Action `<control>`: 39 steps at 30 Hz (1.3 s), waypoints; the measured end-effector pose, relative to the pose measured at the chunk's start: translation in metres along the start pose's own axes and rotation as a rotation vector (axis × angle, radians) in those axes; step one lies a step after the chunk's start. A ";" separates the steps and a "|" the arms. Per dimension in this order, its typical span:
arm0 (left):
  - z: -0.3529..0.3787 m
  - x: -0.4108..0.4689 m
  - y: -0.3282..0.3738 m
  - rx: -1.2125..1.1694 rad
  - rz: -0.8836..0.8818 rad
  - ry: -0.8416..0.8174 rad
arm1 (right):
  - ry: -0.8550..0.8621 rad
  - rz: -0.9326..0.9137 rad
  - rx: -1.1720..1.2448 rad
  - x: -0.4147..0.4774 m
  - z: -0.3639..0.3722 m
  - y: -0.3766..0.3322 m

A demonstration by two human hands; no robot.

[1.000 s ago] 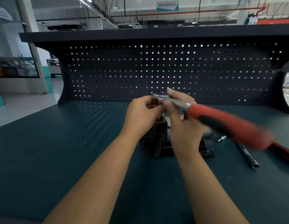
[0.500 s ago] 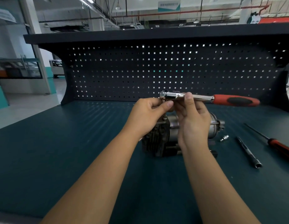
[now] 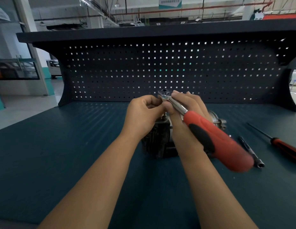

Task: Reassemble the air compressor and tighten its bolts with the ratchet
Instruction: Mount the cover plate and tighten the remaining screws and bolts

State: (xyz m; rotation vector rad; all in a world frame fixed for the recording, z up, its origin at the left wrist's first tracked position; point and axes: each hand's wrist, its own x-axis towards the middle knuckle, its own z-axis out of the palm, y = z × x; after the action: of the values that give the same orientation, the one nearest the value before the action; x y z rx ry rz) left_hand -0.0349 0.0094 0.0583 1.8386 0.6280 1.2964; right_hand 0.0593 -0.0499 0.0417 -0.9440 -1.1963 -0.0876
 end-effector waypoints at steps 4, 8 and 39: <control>-0.001 0.000 0.001 -0.042 0.001 -0.026 | 0.170 0.149 0.378 -0.001 0.003 -0.003; 0.001 0.000 0.001 -0.005 0.024 -0.031 | 0.098 0.403 0.789 0.006 -0.001 0.000; 0.000 -0.002 -0.002 0.045 0.067 -0.059 | 0.223 0.474 0.799 0.009 -0.001 0.000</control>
State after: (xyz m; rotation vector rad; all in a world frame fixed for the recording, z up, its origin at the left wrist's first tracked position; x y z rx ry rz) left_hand -0.0353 0.0094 0.0555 1.9416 0.5726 1.2760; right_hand 0.0640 -0.0473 0.0494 -0.4616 -0.6717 0.6102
